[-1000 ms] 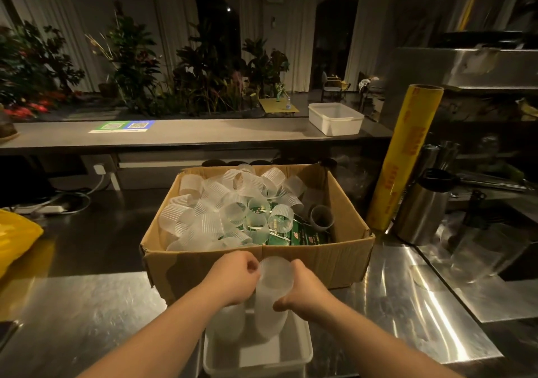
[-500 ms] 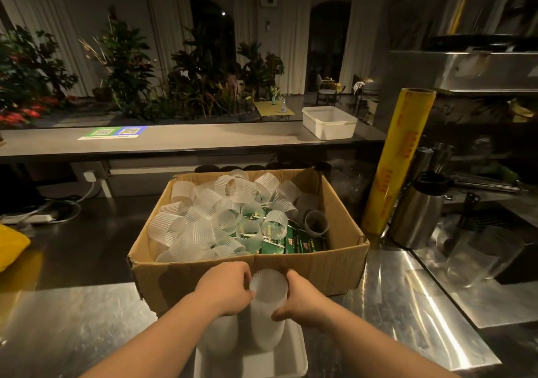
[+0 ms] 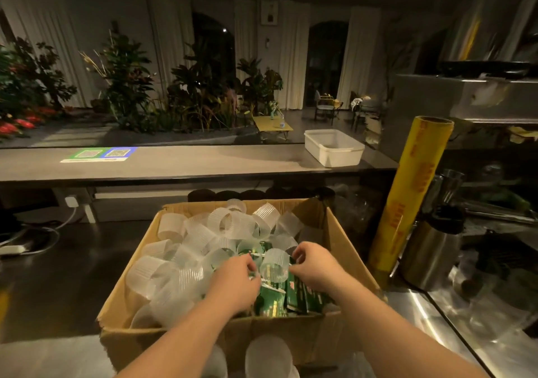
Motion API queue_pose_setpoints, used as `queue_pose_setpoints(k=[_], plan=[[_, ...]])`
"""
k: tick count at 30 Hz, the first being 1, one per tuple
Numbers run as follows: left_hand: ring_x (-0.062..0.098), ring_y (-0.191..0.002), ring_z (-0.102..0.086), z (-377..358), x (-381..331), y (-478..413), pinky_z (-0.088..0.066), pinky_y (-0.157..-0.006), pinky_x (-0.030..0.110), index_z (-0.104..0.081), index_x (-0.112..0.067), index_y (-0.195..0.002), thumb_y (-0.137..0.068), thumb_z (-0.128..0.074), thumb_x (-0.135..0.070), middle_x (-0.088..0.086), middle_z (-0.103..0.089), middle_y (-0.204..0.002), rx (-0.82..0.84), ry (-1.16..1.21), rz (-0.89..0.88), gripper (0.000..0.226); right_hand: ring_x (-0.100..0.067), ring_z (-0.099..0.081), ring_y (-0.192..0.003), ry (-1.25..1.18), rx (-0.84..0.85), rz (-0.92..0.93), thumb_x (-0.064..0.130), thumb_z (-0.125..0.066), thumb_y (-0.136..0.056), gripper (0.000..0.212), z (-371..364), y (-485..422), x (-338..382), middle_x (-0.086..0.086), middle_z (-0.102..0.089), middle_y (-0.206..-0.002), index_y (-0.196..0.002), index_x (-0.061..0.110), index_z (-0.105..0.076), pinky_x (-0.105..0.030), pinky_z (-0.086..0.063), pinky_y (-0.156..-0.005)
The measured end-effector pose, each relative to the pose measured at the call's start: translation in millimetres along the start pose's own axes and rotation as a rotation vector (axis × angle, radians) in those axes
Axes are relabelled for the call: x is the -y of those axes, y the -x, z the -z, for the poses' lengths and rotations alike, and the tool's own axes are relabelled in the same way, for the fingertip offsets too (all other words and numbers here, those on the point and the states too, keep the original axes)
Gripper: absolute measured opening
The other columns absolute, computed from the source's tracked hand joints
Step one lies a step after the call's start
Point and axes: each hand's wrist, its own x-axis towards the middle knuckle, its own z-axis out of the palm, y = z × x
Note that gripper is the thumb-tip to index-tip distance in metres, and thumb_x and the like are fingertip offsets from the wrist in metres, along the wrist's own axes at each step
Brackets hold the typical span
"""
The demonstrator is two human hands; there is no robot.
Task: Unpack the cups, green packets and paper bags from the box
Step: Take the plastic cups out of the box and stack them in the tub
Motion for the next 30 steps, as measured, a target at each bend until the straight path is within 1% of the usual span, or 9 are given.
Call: queue_pose_setpoints(k=[5, 10, 13, 15, 18, 22, 24, 27, 30], plan=[[0.016, -0.124, -0.048, -25, 5, -39, -0.044, -0.11, 0.037, -0.053, -0.029, -0.133, -0.089, -0.07, -0.03, -0.006, -0.055, -0.133, 0.084, -0.286, 0.105, 0.047, -0.025, -0.054, -0.127, 0.131, 0.073, 0.005, 0.021, -0.071, -0.089, 0.057, -41, -60, -12, -0.001, -0.05, -0.142, -0.141, 0.022, -0.048, -0.038, -0.049, -0.105], [0.022, -0.132, -0.038, -28, 9, -61, -0.034, -0.113, 0.043, -0.062, -0.028, -0.129, -0.095, -0.065, -0.024, -0.003, -0.054, -0.138, 0.197, -0.501, 0.13, 0.035, -0.032, -0.048, -0.131, 0.29, 0.155, 0.017, 0.016, -0.068, -0.091, 0.058, -63, -95, -10, -0.004, -0.046, -0.144, -0.14, 0.023, -0.039, -0.043, -0.048, -0.104], [0.02, -0.124, -0.04, -30, 15, -63, -0.036, -0.11, 0.041, -0.066, -0.032, -0.113, -0.094, -0.063, -0.024, -0.007, -0.055, -0.126, 0.168, -0.399, 0.11, 0.021, -0.029, -0.055, -0.125, 0.27, 0.122, 0.009, 0.017, -0.066, -0.091, 0.053, -63, -101, -9, -0.004, -0.052, -0.137, -0.138, 0.022, -0.042, -0.041, -0.051, -0.099], [0.013, -0.113, -0.045, -28, 16, -62, -0.04, -0.104, 0.034, -0.061, -0.034, -0.095, -0.096, -0.061, -0.029, -0.014, -0.052, -0.113, 0.053, -0.175, 0.079, 0.005, -0.022, -0.063, -0.108, 0.072, 0.04, -0.026, 0.021, -0.065, -0.091, 0.042, -58, -100, -11, 0.0, -0.054, -0.128, -0.129, 0.026, -0.048, -0.036, -0.055, -0.087], [0.012, -0.1, -0.055, -27, 18, -65, -0.047, -0.094, 0.032, -0.053, -0.021, -0.085, -0.101, -0.057, -0.027, -0.01, -0.049, -0.11, -0.026, 0.279, 0.097, 0.018, -0.018, -0.068, -0.088, -0.402, -0.068, -0.152, 0.022, -0.063, -0.098, 0.024, -45, -95, -12, -0.001, -0.059, -0.117, -0.12, 0.027, -0.054, -0.033, -0.061, -0.07], [0.03, -0.091, -0.054, -18, 25, -68, -0.046, -0.085, 0.044, -0.046, -0.01, -0.077, -0.102, -0.052, -0.019, 0.018, -0.055, -0.102, -0.112, 0.774, 0.122, 0.027, -0.031, -0.07, -0.097, -0.964, -0.154, -0.269, 0.023, -0.054, -0.105, 0.013, -27, -92, -4, -0.013, -0.066, -0.113, -0.113, 0.015, -0.061, -0.048, -0.062, -0.083], [0.035, -0.095, -0.056, -13, 28, -69, -0.046, -0.083, 0.042, -0.048, -0.01, -0.076, -0.102, -0.053, -0.02, 0.021, -0.057, -0.104, -0.128, 0.926, 0.134, 0.028, -0.038, -0.069, -0.102, -1.242, -0.065, -0.264, 0.019, -0.053, -0.106, 0.017, -21, -91, 5, -0.018, -0.067, -0.116, -0.115, 0.009, -0.063, -0.051, -0.06, -0.086], [0.036, -0.101, -0.06, -15, 34, -70, -0.052, -0.092, 0.049, -0.048, -0.019, -0.07, -0.093, -0.066, -0.03, 0.016, -0.057, -0.111, -0.145, 0.933, 0.075, 0.031, -0.037, -0.07, -0.099, -1.526, 0.128, -0.238, 0.018, -0.056, -0.101, 0.028, -25, -84, 16, -0.024, -0.068, -0.12, -0.124, 0.003, -0.063, -0.043, -0.059, -0.079], [0.008, -0.109, -0.054, -19, 35, -65, -0.046, -0.091, 0.028, -0.049, -0.028, -0.089, -0.081, -0.081, -0.037, -0.016, -0.046, -0.116, -0.261, 0.595, -0.017, 0.034, -0.036, -0.067, -0.109, -1.466, 0.249, -0.247, 0.021, -0.063, -0.094, 0.034, -36, -77, 17, -0.019, -0.072, -0.118, -0.125, 0.006, -0.066, -0.047, -0.058, -0.083]])
